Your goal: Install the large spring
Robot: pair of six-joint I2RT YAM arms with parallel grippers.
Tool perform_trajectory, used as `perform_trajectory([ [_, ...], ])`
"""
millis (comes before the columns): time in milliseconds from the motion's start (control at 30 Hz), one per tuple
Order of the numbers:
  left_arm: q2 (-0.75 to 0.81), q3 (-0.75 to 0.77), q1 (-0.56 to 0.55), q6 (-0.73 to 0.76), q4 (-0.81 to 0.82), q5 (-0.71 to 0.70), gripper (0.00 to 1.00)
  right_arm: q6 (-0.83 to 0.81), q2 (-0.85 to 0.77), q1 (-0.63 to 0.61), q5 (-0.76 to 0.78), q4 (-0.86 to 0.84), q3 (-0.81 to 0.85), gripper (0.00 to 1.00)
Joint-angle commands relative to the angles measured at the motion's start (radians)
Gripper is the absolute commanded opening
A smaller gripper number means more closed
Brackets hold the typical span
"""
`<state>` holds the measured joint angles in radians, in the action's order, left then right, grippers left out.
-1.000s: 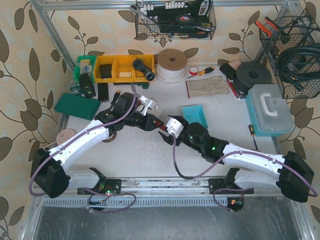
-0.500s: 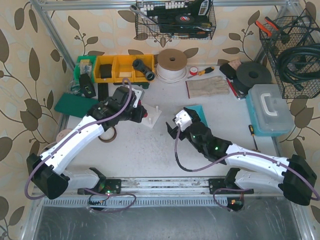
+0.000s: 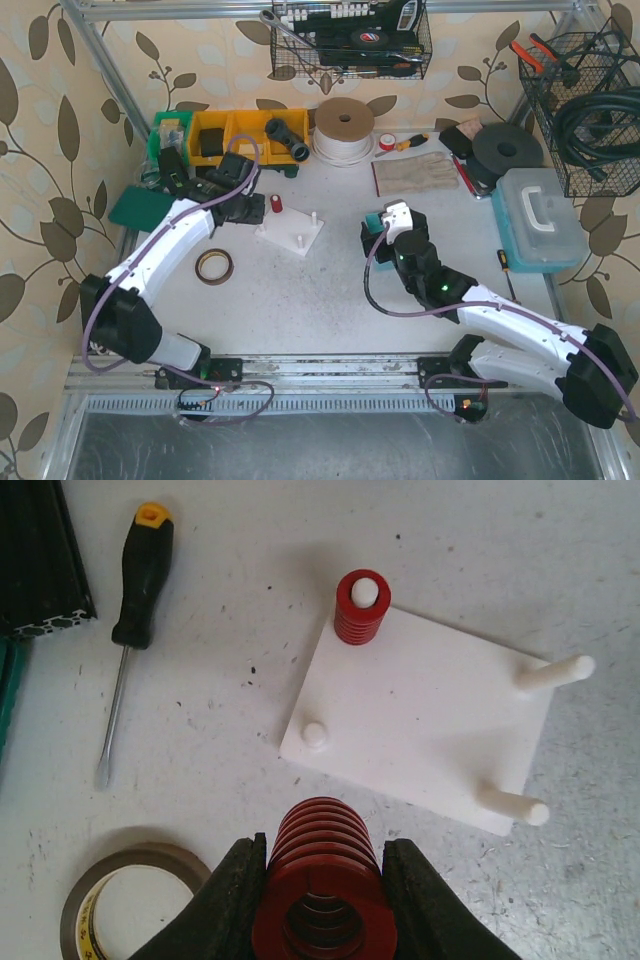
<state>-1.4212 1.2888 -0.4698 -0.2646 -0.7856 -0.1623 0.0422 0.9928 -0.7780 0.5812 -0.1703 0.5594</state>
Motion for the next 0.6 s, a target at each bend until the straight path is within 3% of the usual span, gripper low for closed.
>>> perform_trajectory([
  [0,-0.073,0.073,0.007,0.013,0.019,-0.007,0.00,0.037,-0.008,0.008,0.035,0.029,-0.013,0.99],
  [300,-0.243,0.151,0.033,0.003,0.029,-0.056,0.00,0.055,-0.010,0.009,0.022,0.042,-0.011,0.99],
  [567,-0.305,0.161,0.045,-0.002,0.036,-0.042,0.00,0.053,-0.005,0.011,0.013,0.051,-0.002,0.99],
])
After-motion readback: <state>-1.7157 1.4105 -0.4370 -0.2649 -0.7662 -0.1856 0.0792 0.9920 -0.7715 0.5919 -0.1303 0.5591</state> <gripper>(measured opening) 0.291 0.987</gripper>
